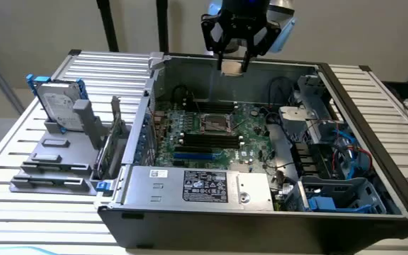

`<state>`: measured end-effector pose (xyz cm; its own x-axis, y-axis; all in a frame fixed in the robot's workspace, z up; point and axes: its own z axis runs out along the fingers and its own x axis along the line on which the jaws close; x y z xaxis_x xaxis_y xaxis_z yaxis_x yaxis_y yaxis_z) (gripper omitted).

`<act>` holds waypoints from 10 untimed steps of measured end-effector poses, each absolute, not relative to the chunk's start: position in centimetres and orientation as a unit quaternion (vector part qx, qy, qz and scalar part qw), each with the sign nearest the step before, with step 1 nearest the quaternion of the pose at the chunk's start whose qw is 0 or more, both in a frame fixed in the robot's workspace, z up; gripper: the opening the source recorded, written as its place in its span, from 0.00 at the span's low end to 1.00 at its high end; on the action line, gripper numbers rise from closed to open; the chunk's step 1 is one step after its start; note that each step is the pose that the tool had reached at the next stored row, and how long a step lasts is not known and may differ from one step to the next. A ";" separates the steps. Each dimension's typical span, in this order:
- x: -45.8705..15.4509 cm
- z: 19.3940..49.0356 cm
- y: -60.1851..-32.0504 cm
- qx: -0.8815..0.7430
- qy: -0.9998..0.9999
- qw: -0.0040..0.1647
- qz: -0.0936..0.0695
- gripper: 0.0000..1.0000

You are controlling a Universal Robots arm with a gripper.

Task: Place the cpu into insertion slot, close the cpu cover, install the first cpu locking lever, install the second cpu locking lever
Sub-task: 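Place the cpu into insertion slot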

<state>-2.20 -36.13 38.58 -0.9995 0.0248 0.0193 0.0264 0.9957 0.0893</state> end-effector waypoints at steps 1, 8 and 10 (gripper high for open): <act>-2.2 38.6 -36.1 -0.013 -0.999 0.009 -0.045 0.55; -2.2 38.6 -36.1 -0.013 -0.999 0.009 -0.045 0.55; -2.2 38.7 -36.1 -0.013 -0.999 0.009 -0.045 0.55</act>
